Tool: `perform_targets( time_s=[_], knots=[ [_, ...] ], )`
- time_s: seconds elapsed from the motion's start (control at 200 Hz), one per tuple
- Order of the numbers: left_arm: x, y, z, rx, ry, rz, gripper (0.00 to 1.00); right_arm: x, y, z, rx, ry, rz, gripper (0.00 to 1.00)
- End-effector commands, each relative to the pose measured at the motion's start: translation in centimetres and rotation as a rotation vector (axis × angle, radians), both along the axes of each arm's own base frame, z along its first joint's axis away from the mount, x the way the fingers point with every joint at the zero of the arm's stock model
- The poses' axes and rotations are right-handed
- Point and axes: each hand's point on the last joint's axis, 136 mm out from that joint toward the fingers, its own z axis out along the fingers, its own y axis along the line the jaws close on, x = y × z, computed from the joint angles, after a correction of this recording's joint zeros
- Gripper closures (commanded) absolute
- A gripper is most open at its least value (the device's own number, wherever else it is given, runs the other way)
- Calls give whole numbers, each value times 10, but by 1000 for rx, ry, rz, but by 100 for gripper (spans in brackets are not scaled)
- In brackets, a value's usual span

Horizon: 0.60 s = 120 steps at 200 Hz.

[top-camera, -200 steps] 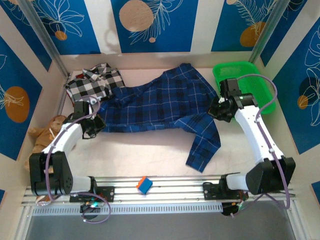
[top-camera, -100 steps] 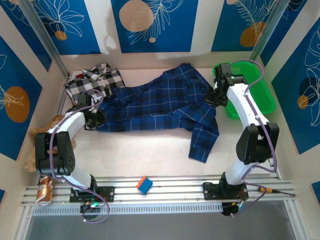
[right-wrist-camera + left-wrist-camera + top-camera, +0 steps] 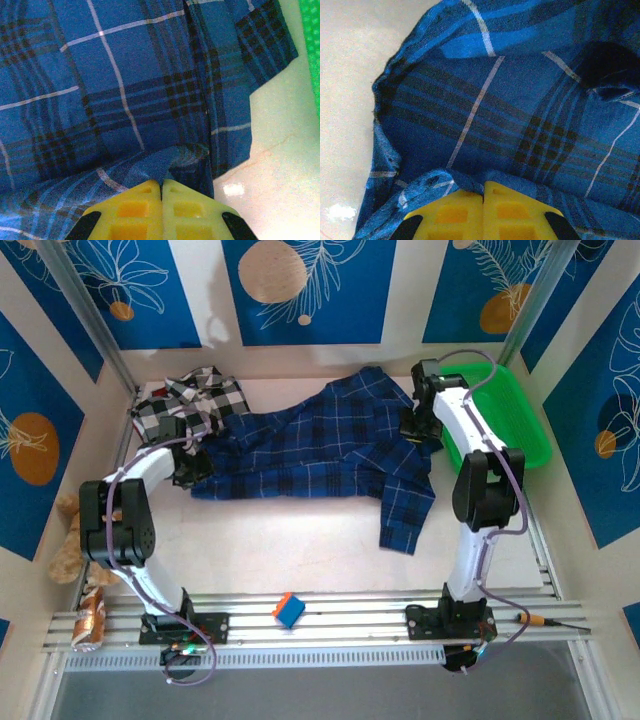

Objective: Fold and stack the long sleeve shirts

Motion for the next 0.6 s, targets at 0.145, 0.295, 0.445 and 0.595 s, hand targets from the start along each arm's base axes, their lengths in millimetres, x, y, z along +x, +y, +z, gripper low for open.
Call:
perform_targets(
  time_s=[0.145, 0.295, 0.445, 0.595],
  knots=[
    [19, 10, -2, 74, 0, -9, 95, 23, -6, -13, -88, -2, 28, 100],
    [19, 15, 5, 90, -10, 47, 45, 34, 10, -4, -31, -39, 20, 83],
    [1, 10, 68, 70, -146, 74, 0, 14, 28, 33, 52, -142, 11, 42],
    [-30, -14, 128, 26, -268, 7, 0, -40, 32, 62, 110, -177, -16, 27]
  ],
)
